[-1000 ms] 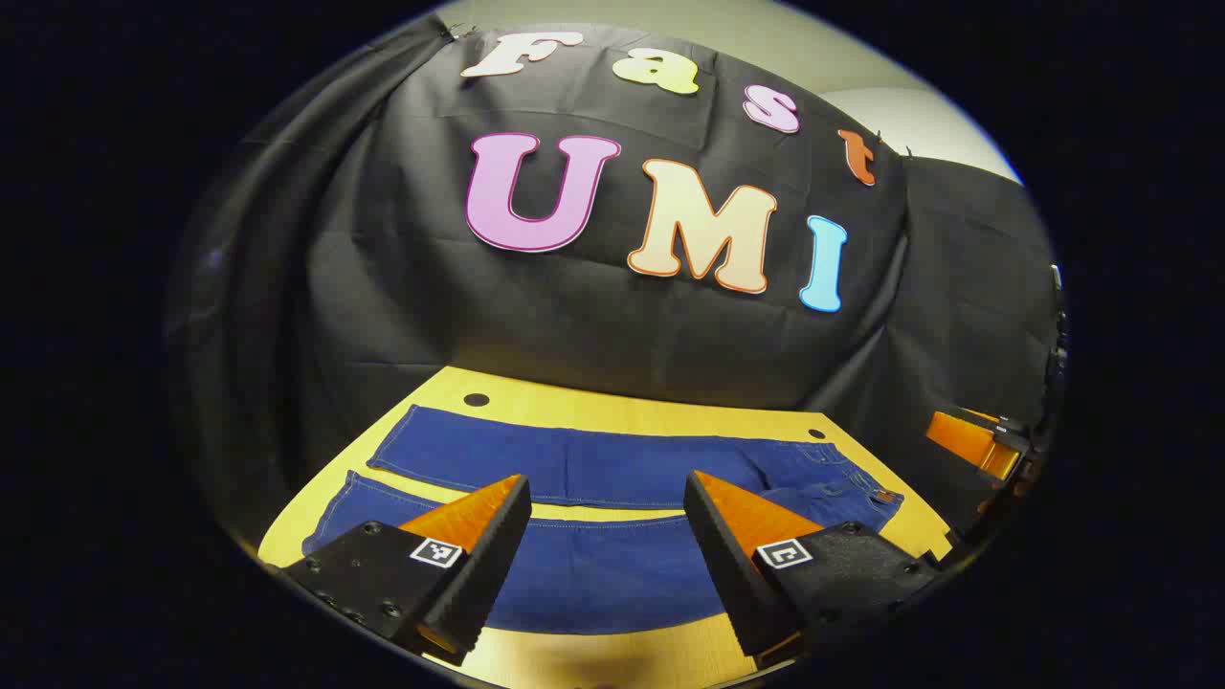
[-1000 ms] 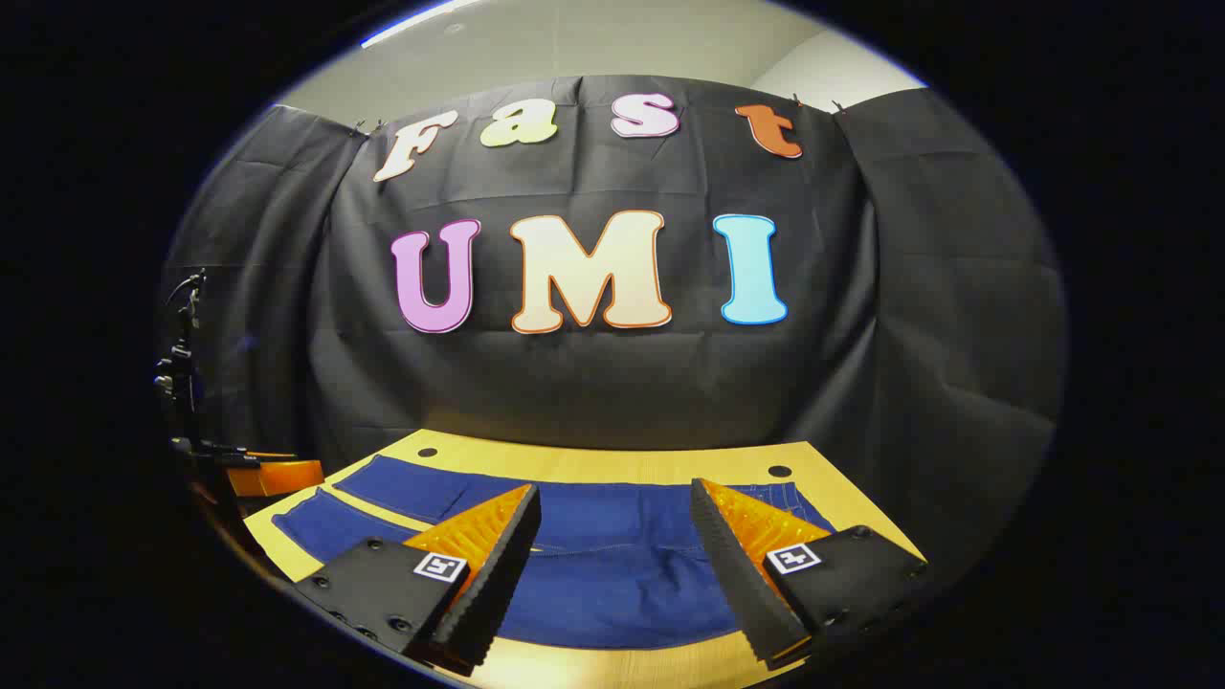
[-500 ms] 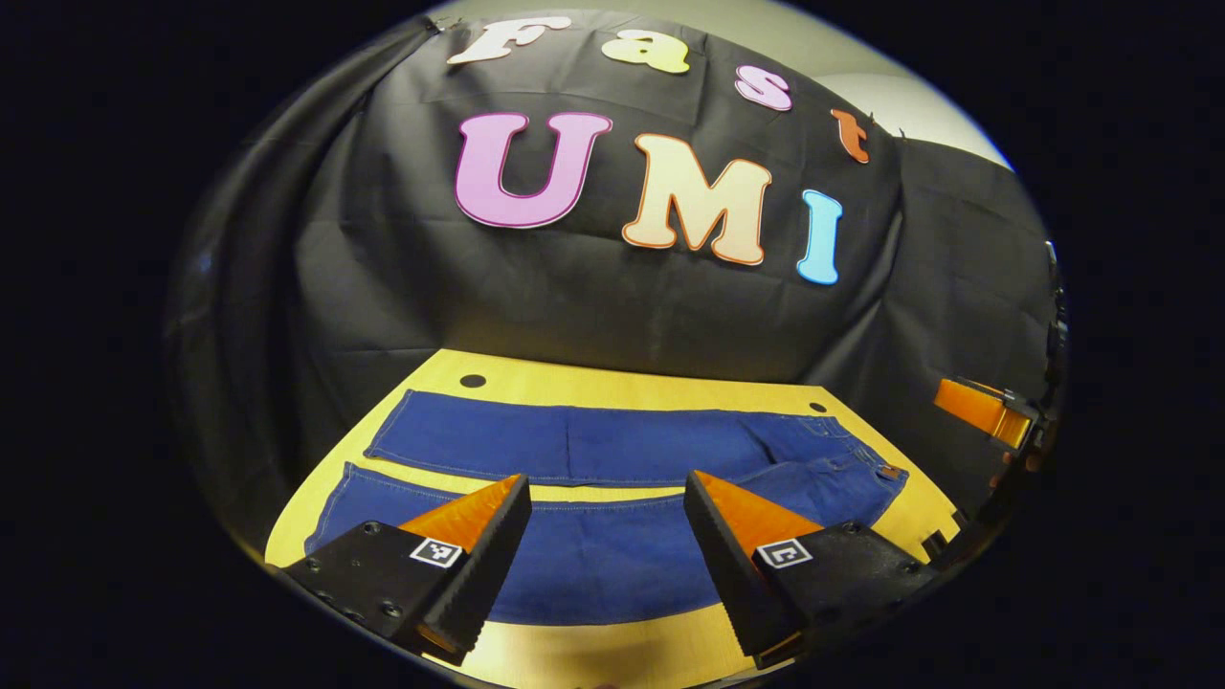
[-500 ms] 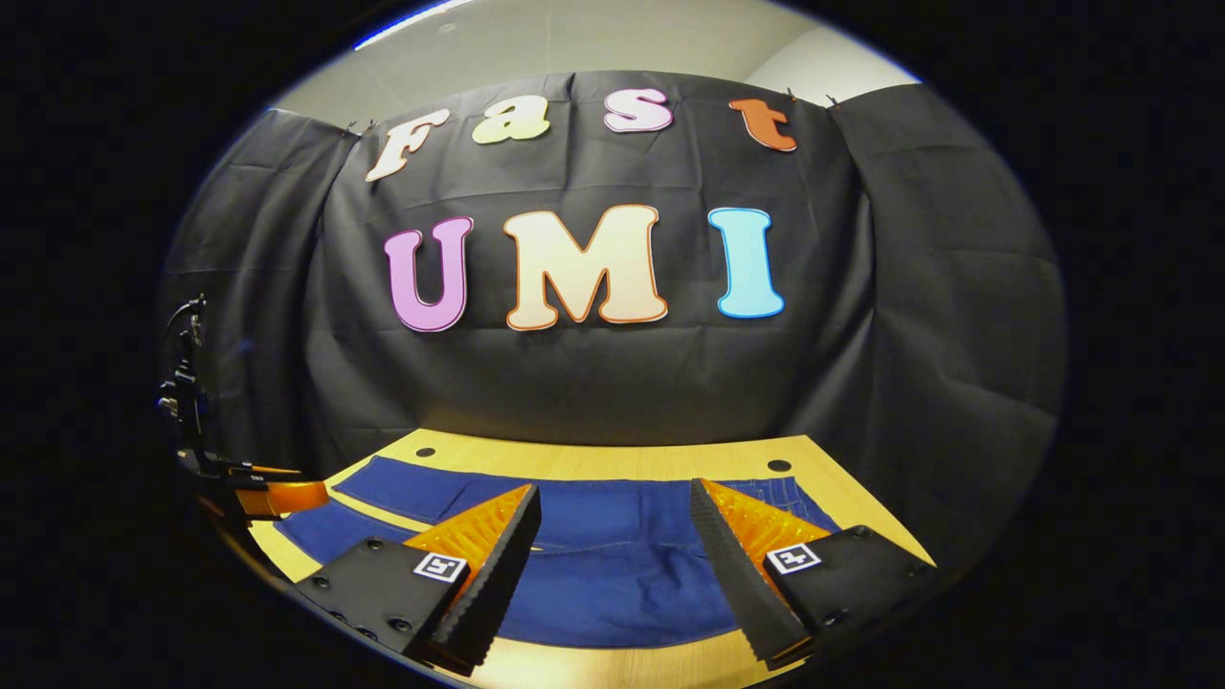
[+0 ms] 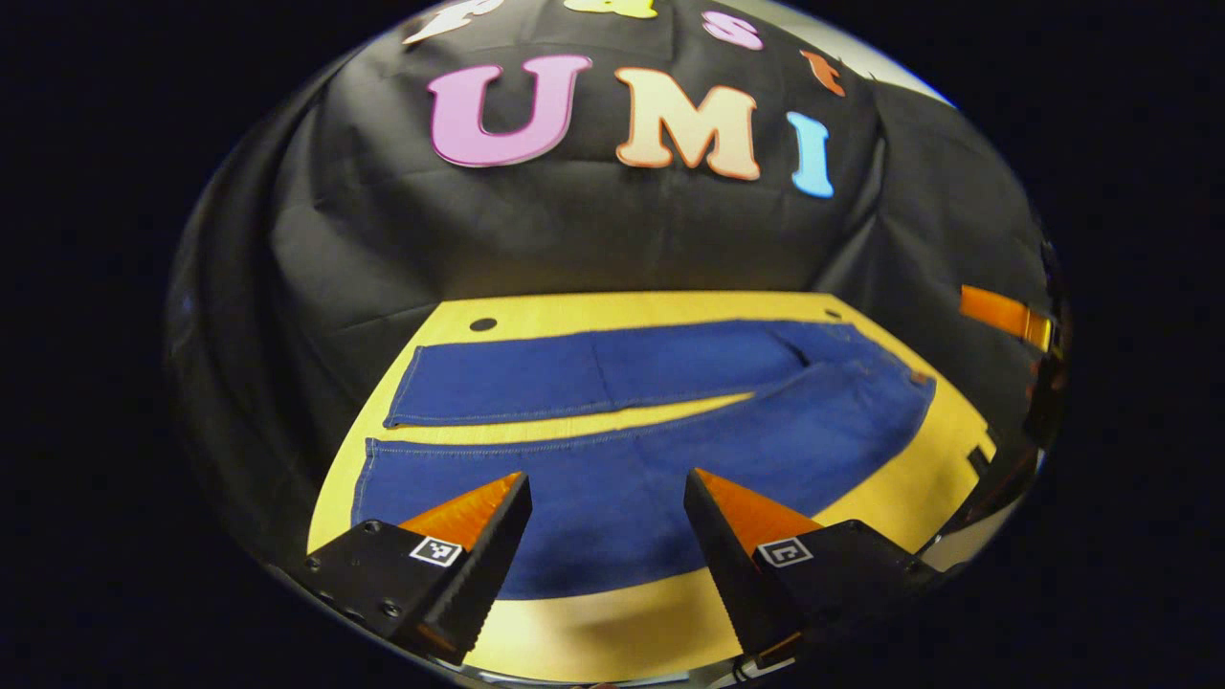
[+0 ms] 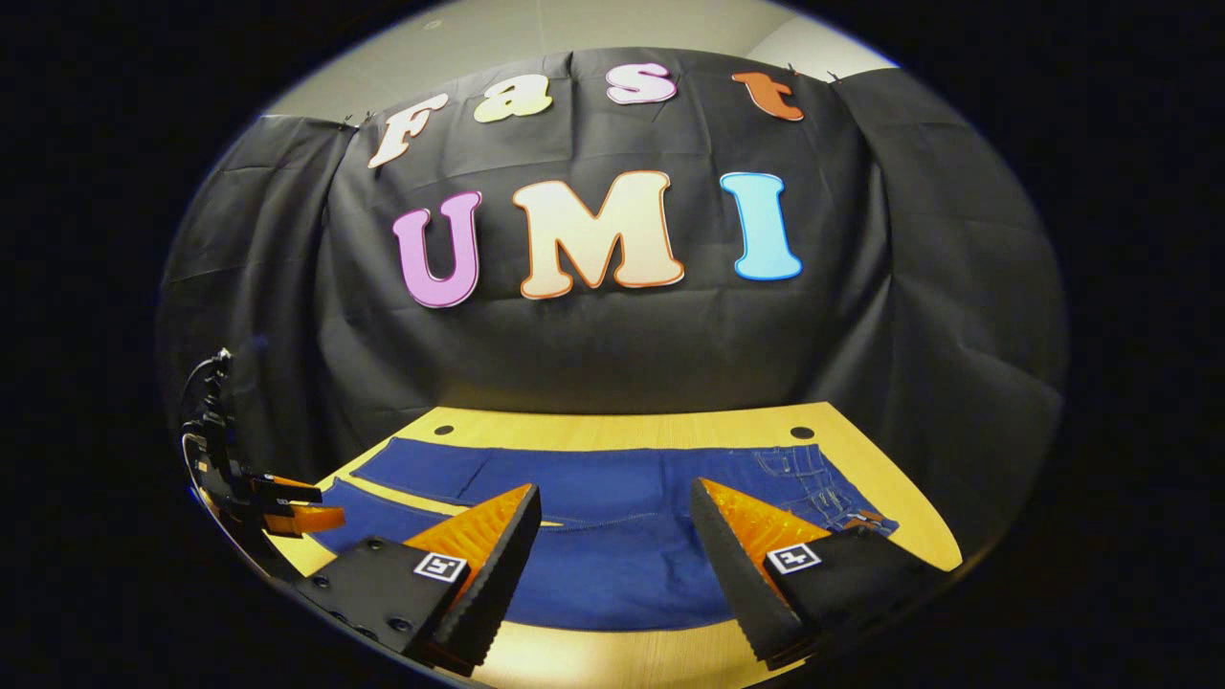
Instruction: Grasp the waist and the cuffs of the jeans and fold them to make the two legs overlap; first hold the waist and fold one-third of the jeans toward the cuffs, then hold the cuffs and fold the remaining one-third in the same direction to finish folding.
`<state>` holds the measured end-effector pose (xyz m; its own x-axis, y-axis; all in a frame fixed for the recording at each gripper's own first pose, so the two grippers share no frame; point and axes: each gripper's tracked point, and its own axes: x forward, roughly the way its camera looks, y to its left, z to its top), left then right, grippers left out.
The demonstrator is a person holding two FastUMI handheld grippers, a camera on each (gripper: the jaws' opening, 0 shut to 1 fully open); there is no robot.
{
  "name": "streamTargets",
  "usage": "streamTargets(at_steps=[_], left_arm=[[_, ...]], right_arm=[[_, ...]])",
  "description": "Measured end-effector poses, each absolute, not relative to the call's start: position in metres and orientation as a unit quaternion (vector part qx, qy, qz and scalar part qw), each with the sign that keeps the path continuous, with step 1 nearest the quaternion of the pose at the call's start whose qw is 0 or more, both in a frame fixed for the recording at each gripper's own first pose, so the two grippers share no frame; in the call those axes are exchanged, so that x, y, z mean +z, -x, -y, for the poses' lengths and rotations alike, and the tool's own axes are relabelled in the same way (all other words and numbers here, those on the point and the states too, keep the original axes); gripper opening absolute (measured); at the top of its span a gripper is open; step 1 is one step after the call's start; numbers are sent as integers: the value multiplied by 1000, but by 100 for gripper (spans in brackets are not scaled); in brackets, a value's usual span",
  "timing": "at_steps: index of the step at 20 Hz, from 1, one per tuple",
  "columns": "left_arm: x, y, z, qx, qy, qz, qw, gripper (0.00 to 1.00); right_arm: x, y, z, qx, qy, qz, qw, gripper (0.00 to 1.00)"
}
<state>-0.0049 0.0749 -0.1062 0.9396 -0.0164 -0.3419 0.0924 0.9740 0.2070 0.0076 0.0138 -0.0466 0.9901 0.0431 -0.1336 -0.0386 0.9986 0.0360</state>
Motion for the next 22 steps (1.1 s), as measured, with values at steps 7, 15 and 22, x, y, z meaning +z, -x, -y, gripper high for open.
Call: streamTargets(at_steps=[7, 15, 22], left_arm=[[-174, 40, -135, -105, -255, -319, 907, 95], [-198, 47, -186, -134, -265, -404, 865, 94], [-212, 47, -199, -151, -285, -445, 836, 93]], right_arm=[[-73, -6, -11, 29, -26, -114, 993, 98], [-85, -10, 20, -1, -28, -140, 990, 98], [-90, -15, 34, -12, -20, -152, 988, 94]])
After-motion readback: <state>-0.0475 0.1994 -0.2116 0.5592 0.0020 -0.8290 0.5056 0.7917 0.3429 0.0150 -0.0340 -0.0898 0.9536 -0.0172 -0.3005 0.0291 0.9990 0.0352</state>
